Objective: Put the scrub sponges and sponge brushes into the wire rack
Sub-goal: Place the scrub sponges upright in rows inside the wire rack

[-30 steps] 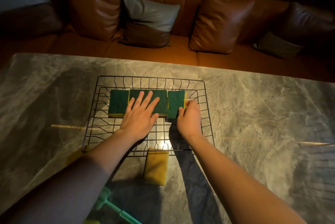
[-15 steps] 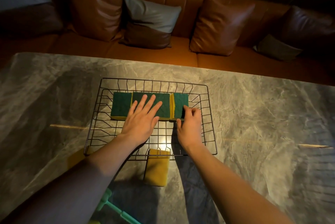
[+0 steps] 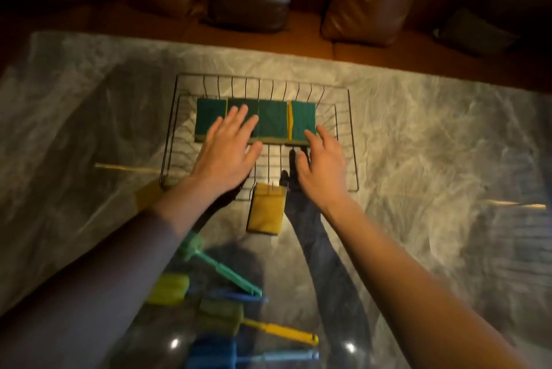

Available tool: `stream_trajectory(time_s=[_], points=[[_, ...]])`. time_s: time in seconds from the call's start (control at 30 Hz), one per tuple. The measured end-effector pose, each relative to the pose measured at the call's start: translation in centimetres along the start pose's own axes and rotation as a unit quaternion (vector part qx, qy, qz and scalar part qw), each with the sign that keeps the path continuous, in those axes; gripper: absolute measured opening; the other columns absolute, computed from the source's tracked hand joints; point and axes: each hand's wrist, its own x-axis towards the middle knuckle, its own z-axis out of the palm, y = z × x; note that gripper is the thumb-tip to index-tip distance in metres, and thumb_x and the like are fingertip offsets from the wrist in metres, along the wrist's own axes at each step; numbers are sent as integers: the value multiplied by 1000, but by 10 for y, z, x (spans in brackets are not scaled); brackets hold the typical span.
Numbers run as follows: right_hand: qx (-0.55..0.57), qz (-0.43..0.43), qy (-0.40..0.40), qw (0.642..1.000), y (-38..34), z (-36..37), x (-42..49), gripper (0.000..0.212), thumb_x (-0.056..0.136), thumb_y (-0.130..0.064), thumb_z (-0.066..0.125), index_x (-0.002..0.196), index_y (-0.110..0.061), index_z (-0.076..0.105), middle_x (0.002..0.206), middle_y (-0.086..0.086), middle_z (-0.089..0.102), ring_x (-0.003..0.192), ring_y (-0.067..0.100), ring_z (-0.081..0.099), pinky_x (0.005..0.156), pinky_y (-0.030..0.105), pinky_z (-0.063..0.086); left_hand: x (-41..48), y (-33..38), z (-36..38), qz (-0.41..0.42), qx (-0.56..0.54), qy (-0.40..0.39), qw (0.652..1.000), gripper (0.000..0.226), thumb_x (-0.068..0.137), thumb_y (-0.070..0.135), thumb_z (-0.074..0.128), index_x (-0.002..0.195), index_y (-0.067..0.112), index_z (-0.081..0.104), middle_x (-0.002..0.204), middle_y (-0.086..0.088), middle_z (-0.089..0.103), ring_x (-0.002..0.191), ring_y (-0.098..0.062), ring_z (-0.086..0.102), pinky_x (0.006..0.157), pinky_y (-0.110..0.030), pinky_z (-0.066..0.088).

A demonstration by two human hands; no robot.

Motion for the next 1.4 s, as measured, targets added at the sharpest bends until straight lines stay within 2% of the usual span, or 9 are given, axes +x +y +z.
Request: stream_trajectory(time_s=[0.17, 0.4, 0.5, 0.6, 0.67, 0.8, 1.0, 1.17, 1.4], points=[[77, -49, 68, 994, -10, -6, -99, 27, 95, -18, 62, 121, -9, 65, 126, 8, 58, 122, 21, 51, 105, 31, 39, -101, 9, -27, -37, -88, 71, 993, 47, 103, 40, 41, 141, 14, 53, 150, -7, 50, 143, -23, 39, 118, -46, 28], [65, 12, -85, 994, 1, 27, -201, 25, 97, -23, 62, 119, -11, 63, 119, 8, 59, 111, 25, 54, 95, 38, 47, -257, 5, -5, -157, -42, 167, 972, 33, 91, 32, 55, 104, 5, 69, 102, -18, 64, 94, -40, 59, 81, -48, 46], [60, 61, -130, 988, 1, 37, -201, 30, 99, -32, 59, 123, -14, 60, 121, 9, 59, 113, 27, 54, 97, 43, 48, -305, 0, 14, -166, -75, 150, 972, 27, 89, 34, 58, 100, 10, 64, 97, -13, 61, 91, -36, 58, 81, -43, 45], [62, 84, -131, 986, -5, 43, -185, 32, 99, -33, 58, 121, -10, 60, 119, 13, 60, 112, 31, 56, 96, 46, 49, -332, -2, 26, -159, -128, 71, 976, 30, 89, 39, 57, 113, 20, 59, 109, -3, 57, 101, -26, 56, 88, -39, 45], [59, 86, -124, 987, -11, 45, -173, 33, 98, -32, 59, 120, -7, 59, 118, 17, 60, 110, 34, 57, 95, 46, 50, -338, -3, 30, -153, -139, 43, 977, 32, 90, 40, 57, 117, 23, 57, 113, 0, 55, 104, -22, 55, 90, -41, 48], [63, 108, -106, 986, -24, 48, -153, 43, 97, -34, 61, 125, -2, 55, 122, 20, 58, 113, 37, 58, 96, 49, 50, -342, -4, 27, -231, -167, 98, 953, 23, 89, 38, 62, 108, 27, 54, 102, 8, 46, 91, -14, 52, 80, -33, 46], [93, 215, -120, 965, -40, 57, -118, 61, 95, -55, 57, 125, -2, 55, 126, 20, 59, 115, 39, 59, 99, 52, 50, -342, -15, 21, -291, -175, 110, 934, 28, 88, 24, 73, 109, 12, 60, 106, 0, 48, 93, -22, 58, 78, -38, 51], [137, 263, -119, 948, -43, 61, -108, 57, 90, -48, 70, 122, -4, 56, 123, 19, 62, 112, 37, 62, 98, 51, 52, -312, -40, 4, -302, -184, 136, 926, 30, 92, 27, 70, 113, 8, 60, 110, -8, 52, 97, -24, 57, 84, -36, 49], [155, 255, -64, 952, -36, 57, -132, 43, 87, -33, 75, 109, -8, 47, 98, 10, 60, 95, 33, 62, 71, 37, 46, -226, -73, -21, -397, -289, 149, 858, 27, 94, 45, 60, 94, 19, 55, 97, -8, 65, 91, -31, 63, 73, -33, 40]])
